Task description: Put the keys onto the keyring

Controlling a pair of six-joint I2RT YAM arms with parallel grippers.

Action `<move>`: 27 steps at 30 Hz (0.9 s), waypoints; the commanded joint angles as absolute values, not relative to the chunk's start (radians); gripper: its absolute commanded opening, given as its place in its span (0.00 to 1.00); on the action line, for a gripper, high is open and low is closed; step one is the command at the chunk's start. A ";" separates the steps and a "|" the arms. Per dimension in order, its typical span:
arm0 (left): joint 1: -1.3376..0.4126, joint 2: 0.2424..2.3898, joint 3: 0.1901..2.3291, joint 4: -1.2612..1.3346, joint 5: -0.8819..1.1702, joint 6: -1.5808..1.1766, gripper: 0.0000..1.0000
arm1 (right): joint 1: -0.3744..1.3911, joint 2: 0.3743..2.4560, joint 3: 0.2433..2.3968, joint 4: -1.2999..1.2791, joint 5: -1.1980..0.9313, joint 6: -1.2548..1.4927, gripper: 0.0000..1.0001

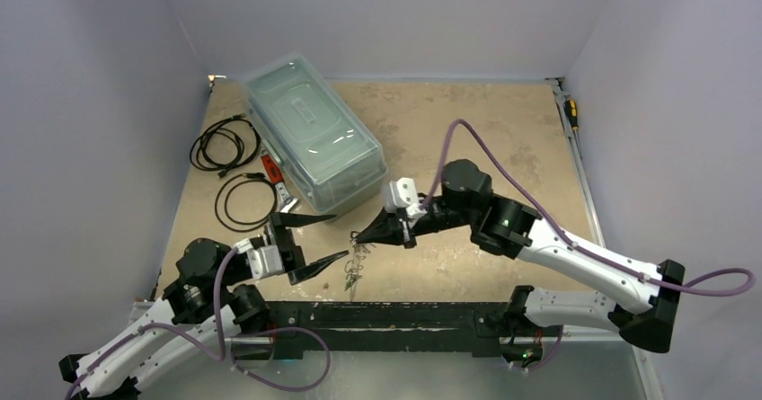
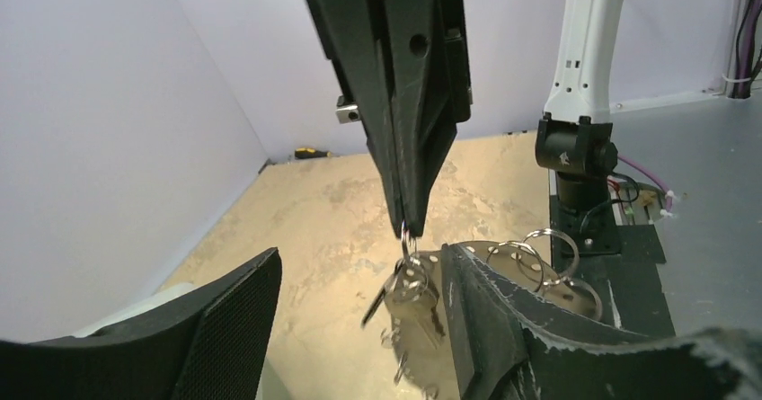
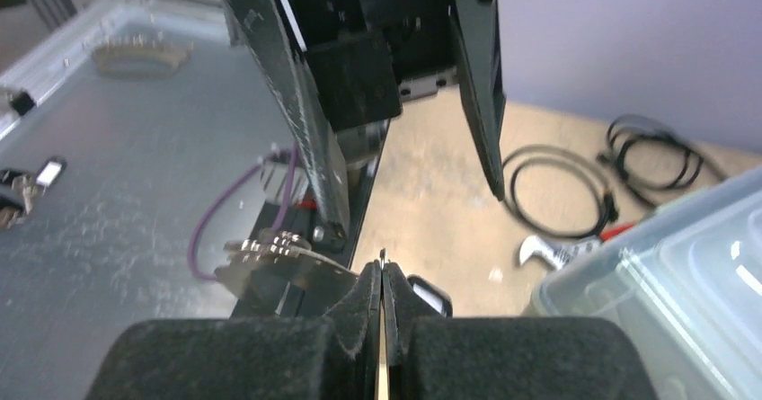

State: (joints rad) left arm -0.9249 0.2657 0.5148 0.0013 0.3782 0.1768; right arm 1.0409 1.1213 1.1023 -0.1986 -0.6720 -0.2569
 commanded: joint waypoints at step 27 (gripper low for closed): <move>-0.925 0.341 0.528 0.094 0.596 0.133 0.55 | 1.043 1.071 0.777 0.842 -0.812 0.211 0.00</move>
